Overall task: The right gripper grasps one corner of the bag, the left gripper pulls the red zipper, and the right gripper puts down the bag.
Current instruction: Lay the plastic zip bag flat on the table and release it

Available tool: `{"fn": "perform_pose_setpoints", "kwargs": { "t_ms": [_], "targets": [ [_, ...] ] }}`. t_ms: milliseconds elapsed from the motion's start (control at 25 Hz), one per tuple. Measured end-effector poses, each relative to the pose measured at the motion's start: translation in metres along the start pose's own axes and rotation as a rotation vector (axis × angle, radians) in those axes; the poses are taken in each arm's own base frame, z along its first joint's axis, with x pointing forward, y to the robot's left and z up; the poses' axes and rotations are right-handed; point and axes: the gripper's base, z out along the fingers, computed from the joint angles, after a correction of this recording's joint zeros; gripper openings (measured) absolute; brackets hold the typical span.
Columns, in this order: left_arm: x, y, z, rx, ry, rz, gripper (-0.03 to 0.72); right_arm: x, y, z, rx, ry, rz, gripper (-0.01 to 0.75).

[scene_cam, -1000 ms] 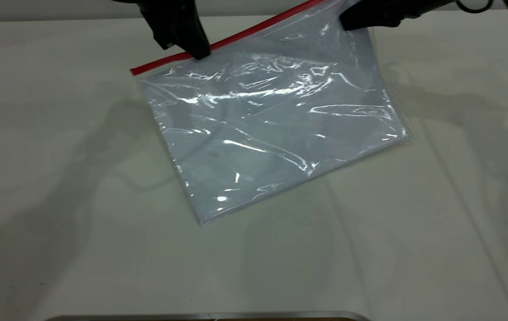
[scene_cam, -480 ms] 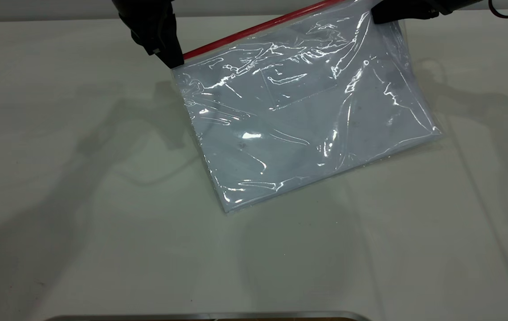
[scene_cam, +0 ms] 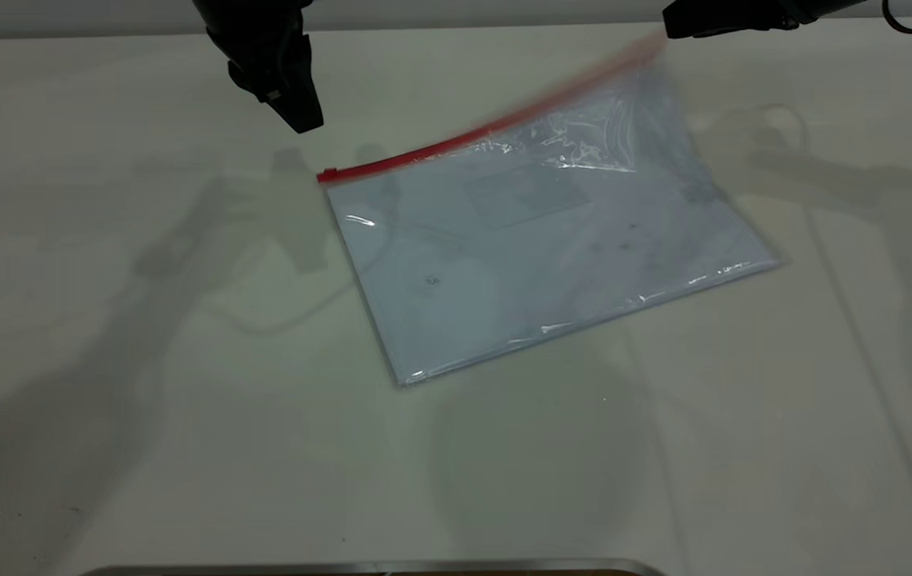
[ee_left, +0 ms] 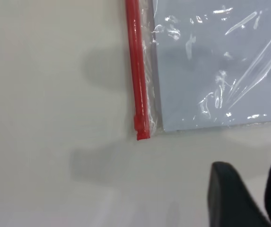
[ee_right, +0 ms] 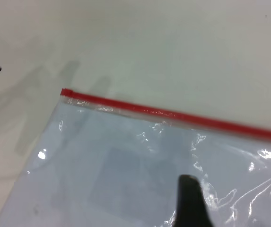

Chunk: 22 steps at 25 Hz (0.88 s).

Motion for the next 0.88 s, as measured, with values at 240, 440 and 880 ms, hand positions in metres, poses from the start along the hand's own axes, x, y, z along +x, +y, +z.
{"fn": "perform_pose_setpoints", "kwargs": {
  "t_ms": [240, 440, 880],
  "targets": [
    [-0.007, 0.003, -0.028, -0.049, -0.022, -0.138, 0.493, -0.024, 0.013, -0.023, 0.021, 0.044, -0.051, 0.609],
    [-0.021, 0.001, -0.112, -0.160, -0.078, -0.281, 0.523, -0.090, 0.056, -0.085, 0.083, -0.035, -0.138, 0.572],
    [0.004, -0.075, -0.322, -0.423, -0.172, -0.553, 0.523, -0.169, 0.234, -0.277, 0.248, -0.214, -0.250, 0.570]
  ]
}}
